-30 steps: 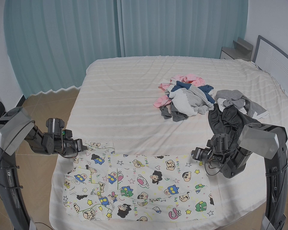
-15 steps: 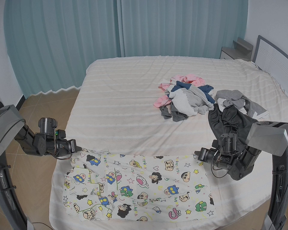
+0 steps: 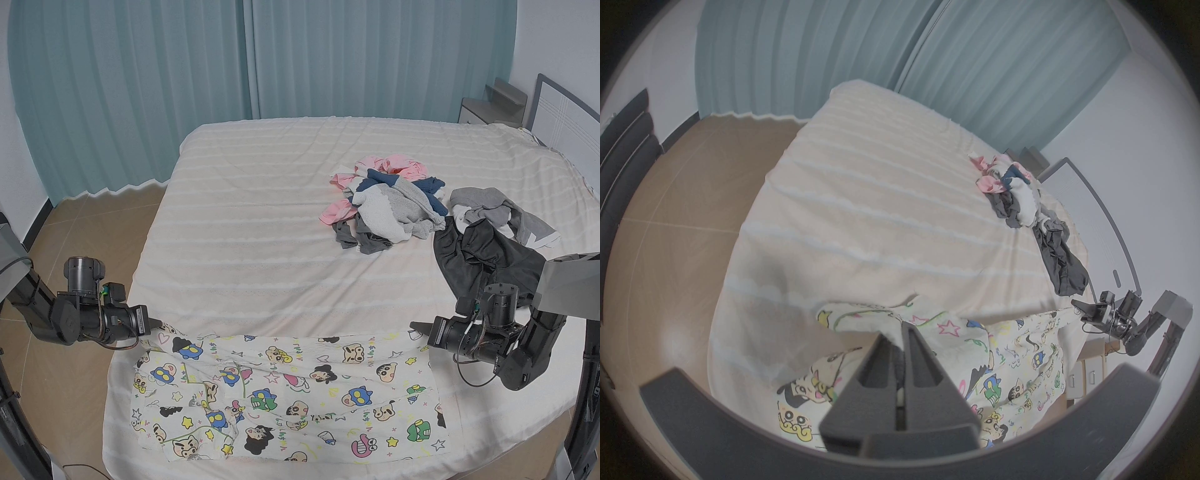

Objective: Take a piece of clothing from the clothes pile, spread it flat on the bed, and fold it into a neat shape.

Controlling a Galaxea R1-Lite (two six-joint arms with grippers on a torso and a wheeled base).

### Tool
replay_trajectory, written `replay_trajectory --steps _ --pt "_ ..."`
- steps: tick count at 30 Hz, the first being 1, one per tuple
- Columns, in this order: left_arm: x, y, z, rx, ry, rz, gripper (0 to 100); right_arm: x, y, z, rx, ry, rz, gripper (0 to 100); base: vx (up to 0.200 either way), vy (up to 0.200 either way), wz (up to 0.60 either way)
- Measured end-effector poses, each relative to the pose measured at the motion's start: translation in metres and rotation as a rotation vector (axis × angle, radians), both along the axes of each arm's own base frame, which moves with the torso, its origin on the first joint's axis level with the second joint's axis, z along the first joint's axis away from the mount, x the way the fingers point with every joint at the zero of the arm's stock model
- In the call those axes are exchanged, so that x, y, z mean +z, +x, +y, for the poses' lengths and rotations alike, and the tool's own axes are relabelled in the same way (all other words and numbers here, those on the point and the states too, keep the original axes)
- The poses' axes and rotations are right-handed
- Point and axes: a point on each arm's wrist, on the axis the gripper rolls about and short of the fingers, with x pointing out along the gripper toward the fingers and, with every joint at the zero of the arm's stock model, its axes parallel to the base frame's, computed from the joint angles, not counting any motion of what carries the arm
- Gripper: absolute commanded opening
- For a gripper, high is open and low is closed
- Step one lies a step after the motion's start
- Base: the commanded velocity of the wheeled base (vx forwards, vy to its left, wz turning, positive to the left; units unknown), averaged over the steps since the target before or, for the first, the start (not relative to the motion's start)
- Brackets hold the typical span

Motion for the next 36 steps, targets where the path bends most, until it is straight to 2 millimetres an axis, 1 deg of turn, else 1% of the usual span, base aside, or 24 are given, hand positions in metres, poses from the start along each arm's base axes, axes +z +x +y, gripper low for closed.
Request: replay_trajectory --steps 5,12,20,25,30,36 --pt "0.002 -0.005 -0.001 0.012 0.003 -0.075 0 0.007 -0.008 -0.009 -0.006 0.02 -0.028 0 0.0 0.0 0.0" --pt "0.006 -0.005 -0.006 0.058 -0.055 -0.114 0 0.017 -0.012 -0.016 -0.04 0.083 -0.074 0 0.0 0.0 0.0" --pt "0.009 -0.004 -0.008 0.057 -0.055 -0.147 0 0.019 -0.014 -0.017 -0.043 0.089 -0.084 0 0.0 0.0 0.0" --pt "0.013 -0.001 -0.007 0.107 -0.046 -0.182 0 0.02 -0.014 -0.017 -0.044 0.092 -0.093 0 0.0 0.0 0.0" --pt "0.016 0.001 -0.007 0.142 -0.072 -0.214 0 0.024 -0.013 -0.018 -0.047 0.098 -0.123 0 0.0 0.0 0.0" --pt "0.016 0.0 -0.007 0.145 -0.077 -0.218 0 0.026 -0.015 -0.019 -0.051 0.099 -0.131 0 0.0 0.0 0.0"
